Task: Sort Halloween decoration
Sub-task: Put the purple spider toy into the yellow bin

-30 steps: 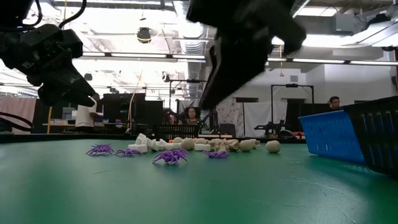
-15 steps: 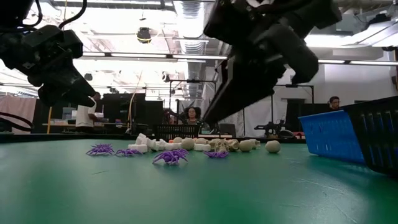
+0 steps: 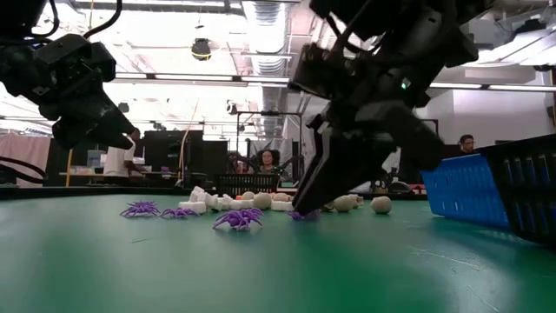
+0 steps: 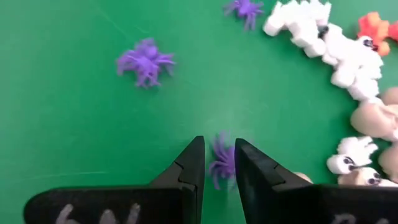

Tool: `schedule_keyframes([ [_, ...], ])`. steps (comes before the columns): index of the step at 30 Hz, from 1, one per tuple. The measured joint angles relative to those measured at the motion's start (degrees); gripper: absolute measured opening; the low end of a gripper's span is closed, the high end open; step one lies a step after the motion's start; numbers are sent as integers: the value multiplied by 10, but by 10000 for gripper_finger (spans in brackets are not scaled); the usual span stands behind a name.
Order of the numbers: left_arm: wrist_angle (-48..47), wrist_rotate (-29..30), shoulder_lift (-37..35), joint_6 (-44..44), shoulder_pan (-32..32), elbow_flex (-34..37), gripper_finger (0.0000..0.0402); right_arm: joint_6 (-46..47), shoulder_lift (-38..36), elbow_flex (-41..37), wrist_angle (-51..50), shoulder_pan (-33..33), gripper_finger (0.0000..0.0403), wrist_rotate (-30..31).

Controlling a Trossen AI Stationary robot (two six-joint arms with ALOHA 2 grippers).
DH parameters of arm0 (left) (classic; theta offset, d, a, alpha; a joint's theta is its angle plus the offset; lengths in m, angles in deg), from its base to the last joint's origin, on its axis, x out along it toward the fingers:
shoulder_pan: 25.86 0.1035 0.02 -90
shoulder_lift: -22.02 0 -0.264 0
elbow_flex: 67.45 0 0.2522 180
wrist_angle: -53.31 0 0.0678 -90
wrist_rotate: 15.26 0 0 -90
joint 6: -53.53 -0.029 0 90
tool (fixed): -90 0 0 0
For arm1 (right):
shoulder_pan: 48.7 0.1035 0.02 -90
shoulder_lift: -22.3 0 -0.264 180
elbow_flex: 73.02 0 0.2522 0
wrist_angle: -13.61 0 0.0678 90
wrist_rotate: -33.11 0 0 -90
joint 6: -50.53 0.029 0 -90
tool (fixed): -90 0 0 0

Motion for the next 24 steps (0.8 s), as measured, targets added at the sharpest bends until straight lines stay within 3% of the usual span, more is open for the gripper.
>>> schedule_keyframes([
  [10, -1, 0, 0, -1, 0, 0, 189, 3, 9, 1, -20, -7, 82, 7],
  [17, -1, 0, 0, -2, 0, 0, 189, 16, 9, 1, -20, -6, 12, 23],
  [24, -1, 0, 0, -2, 0, 0, 189, 26, 10, 1, -7, -5, 2, 34],
])
